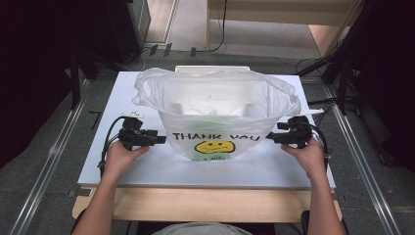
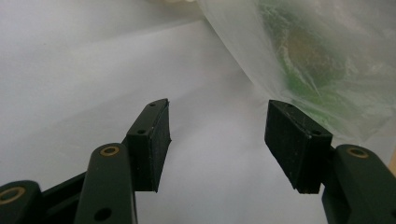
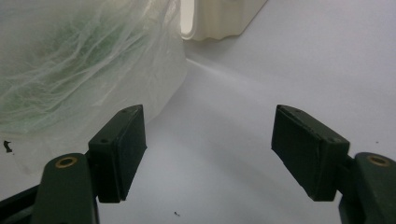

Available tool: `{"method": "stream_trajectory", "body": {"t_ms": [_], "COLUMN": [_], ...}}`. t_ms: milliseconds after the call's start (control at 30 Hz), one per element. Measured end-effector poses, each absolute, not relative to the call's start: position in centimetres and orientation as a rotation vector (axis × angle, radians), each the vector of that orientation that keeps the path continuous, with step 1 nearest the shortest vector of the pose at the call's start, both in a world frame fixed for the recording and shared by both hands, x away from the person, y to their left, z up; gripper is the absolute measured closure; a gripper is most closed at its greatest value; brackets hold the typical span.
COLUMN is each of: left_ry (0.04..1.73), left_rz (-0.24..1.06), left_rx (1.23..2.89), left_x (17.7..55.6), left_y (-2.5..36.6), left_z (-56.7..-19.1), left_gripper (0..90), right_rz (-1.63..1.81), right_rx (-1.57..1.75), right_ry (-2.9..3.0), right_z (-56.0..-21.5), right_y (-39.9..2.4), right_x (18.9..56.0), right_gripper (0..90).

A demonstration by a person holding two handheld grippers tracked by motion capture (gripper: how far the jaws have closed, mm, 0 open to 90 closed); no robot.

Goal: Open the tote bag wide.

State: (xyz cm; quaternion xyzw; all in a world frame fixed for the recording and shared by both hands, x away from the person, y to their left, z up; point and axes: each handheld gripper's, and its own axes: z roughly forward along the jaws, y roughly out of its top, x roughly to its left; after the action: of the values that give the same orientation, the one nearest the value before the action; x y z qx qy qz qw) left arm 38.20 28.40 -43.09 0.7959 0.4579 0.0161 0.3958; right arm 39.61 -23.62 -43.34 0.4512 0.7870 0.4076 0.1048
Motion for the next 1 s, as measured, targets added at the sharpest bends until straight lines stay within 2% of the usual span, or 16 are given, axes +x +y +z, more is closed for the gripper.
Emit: {"method": "stream_trajectory", "body": {"t_ms": [233, 1000], "left_ry": [1.155, 1.149], "left_rz": [0.046, 0.068], "left_rx": [2.020, 2.039], "left_x": [38.3, 38.4], "left_y": [27.8, 27.2], "left_z": [-43.1, -43.1], "left_gripper": [38.7, 38.6], "right_rz": [1.178, 1.193], "right_rx": [1.389, 1.391], "right_ry": [2.313, 2.318], "right_z": [-43.3, -43.3], "right_y": [-23.4, -23.4], "right_x": [39.7, 39.7], "right_gripper": [34.1, 38.0]}}
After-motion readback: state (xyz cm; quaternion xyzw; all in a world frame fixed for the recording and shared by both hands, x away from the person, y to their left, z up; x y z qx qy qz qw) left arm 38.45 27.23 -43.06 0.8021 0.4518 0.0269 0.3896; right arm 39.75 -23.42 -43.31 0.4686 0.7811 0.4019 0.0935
